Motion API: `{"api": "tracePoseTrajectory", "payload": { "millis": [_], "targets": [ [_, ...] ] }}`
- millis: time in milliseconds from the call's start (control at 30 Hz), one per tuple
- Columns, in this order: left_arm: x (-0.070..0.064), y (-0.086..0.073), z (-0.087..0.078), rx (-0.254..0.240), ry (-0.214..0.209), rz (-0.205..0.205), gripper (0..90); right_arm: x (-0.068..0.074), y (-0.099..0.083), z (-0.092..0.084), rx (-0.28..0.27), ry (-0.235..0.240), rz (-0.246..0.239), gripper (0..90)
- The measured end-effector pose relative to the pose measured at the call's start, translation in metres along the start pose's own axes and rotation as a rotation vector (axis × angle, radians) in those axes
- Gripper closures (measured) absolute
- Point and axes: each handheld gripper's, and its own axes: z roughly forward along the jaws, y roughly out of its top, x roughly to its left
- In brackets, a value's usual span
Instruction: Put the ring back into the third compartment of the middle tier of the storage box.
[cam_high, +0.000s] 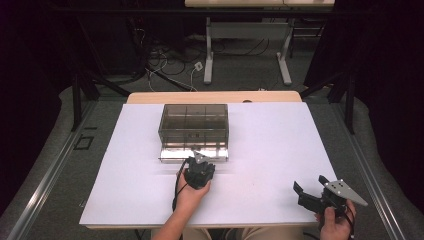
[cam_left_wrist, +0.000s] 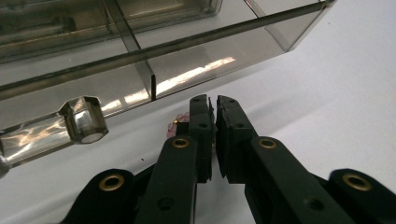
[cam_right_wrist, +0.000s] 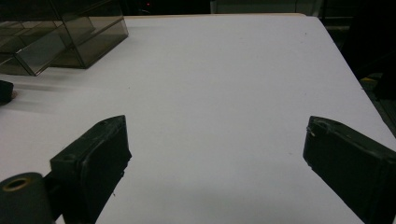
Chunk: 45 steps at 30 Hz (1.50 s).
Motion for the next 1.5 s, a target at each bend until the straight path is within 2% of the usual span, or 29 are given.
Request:
{"api": "tracePoseTrajectory", "payload": {
  "millis": [133,300,633,933,1233,1333,1367,1500],
  "targets": [
    [0.001,0.000,0.000,0.005,-0.010,-0.017,85.8,-0.001,0.000,0.000,0.001,0.006,0.004,6.7],
    [0.001,0.000,0.000,-0.006,-0.008,-0.004,86.6,-0.001,0.000,0.000,0.002,0.007,0.008,6.7],
    [0.001,-0.001,-0.002,-0.002,-0.025,-0.015,87.0,-0.001,-0.001,0.001,-0.003,0.008,0.006,6.7],
    [0.000,-0.003,-0.003,-0.014,-0.026,-0.006,87.0,-0.001,0.000,0.000,0.000,0.006,0.004,6.7],
    [-0.002,-0.002,-0.010,-0.027,-0.037,0.004,87.3,-0.002,0.000,0.000,-0.002,0.005,0.001,6.7],
    [-0.003,-0.002,-0.011,-0.031,-0.042,-0.004,87.3,-0.002,0.000,0.000,-0.002,0.005,0.001,6.7],
    [-0.002,-0.002,-0.013,-0.033,-0.042,0.007,87.4,-0.002,0.000,0.000,-0.001,0.006,-0.001,6.7],
    [-0.003,-0.003,-0.015,-0.039,-0.047,-0.001,87.4,-0.002,0.000,0.000,0.000,0.000,0.002,6.7]
  ]
}}
